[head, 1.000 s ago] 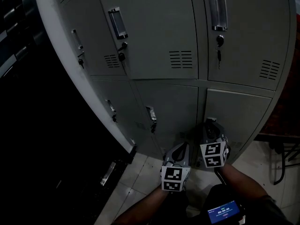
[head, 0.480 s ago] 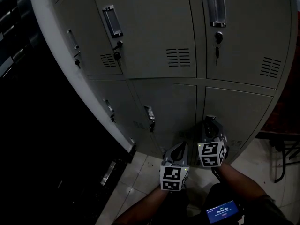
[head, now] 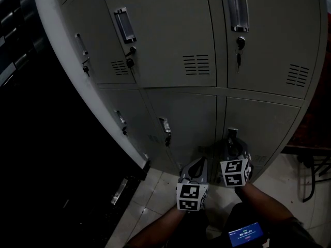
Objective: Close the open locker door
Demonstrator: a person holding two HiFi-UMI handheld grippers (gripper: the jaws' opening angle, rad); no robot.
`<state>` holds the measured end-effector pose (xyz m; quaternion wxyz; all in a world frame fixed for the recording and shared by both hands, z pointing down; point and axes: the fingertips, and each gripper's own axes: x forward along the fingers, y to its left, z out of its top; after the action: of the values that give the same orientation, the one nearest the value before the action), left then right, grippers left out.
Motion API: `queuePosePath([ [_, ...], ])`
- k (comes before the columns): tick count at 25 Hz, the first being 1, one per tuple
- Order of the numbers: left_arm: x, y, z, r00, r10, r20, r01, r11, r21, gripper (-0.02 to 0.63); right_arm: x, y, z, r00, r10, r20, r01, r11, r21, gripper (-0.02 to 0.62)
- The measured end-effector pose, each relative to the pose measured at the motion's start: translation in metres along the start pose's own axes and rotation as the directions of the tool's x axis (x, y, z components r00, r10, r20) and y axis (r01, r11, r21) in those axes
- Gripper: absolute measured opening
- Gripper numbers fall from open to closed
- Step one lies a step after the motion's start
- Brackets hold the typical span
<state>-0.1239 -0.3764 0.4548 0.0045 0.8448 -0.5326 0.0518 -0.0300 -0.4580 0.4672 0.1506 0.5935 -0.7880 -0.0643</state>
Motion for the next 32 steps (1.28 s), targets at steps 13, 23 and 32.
queuePosePath([
  [13, 0.006, -0.066, 0.017, 0.993, -0.114, 0.019, 0.114, 0.993, -0.024, 0.002, -0.071, -0.034, -0.002, 0.996, 0.071, 0.055, -0.072, 0.997, 0.016, 0.07],
  [23, -0.003, -0.163, 0.038, 0.969, -0.24, 0.06, 0.243, 0.969, -0.037, 0.002, -0.168, -0.096, -0.021, 0.998, 0.03, 0.054, -0.03, 1.0, 0.005, 0.034],
  [32, -0.036, -0.214, 0.029, 0.962, -0.272, 0.012, 0.272, 0.96, -0.069, 0.002, -0.262, -0.121, -0.052, 1.0, -0.003, 0.018, 0.002, 0.998, 0.061, 0.014],
])
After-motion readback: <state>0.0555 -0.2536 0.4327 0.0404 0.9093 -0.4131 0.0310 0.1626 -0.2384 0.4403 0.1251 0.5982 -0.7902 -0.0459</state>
